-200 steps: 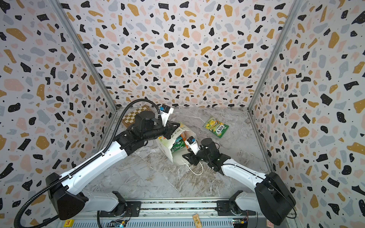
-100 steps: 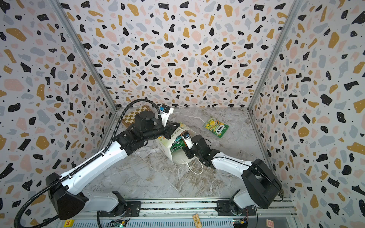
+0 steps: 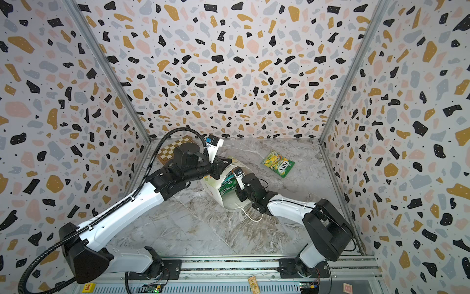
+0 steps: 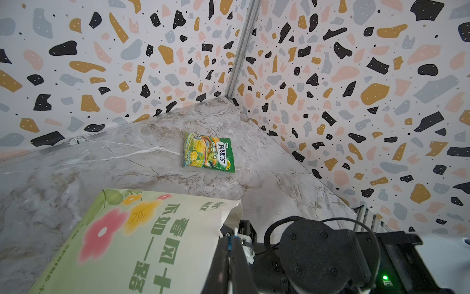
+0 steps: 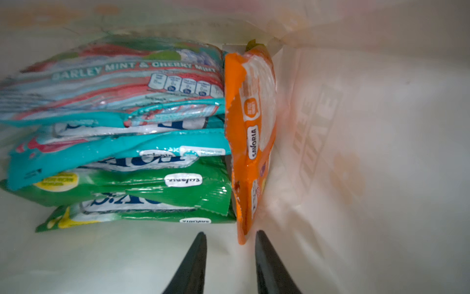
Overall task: Take the snacks out of the paper bag
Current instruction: Pick up the snack from the paper bag.
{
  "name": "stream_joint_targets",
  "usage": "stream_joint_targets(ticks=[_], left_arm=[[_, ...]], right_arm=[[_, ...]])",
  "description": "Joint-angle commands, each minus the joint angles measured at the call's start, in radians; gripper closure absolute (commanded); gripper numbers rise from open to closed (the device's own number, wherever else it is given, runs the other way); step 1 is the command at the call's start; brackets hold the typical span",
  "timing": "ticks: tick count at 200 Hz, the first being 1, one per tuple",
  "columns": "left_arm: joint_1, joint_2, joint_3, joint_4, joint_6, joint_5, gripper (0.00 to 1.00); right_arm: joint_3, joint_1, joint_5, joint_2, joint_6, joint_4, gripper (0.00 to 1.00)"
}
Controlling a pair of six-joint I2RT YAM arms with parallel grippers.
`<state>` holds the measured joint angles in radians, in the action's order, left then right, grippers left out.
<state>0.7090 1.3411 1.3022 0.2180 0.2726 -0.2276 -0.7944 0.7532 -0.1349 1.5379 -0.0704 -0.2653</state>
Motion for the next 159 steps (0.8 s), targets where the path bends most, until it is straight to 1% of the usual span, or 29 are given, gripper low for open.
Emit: stream_joint_targets(ticks=[1, 16, 112, 159], left_arm=[[0.004, -0.027, 0.015, -0.044, -0.011, -0.016, 1.00], [0.004, -0.027, 0.016, -0.044, -0.013, -0.017, 1.00], [0.004, -0.027, 0.020, -0.039, -0.014, -0.022, 1.00], [0.004, -0.028, 0.022, -0.034, -0.019, -0.023, 1.00]], right_arm=[[-0.040, 0.004, -0.043, 0.013, -0.006, -0.005, 0.67], [-0.043, 0.003, -0.052, 0.023, -0.005, -0.011, 0.68], [-0.084, 0.002, -0.081, 0.114, 0.001, -0.063, 0.70], [-0.102, -0.011, -0.092, 0.156, 0.001, -0.096, 0.74]])
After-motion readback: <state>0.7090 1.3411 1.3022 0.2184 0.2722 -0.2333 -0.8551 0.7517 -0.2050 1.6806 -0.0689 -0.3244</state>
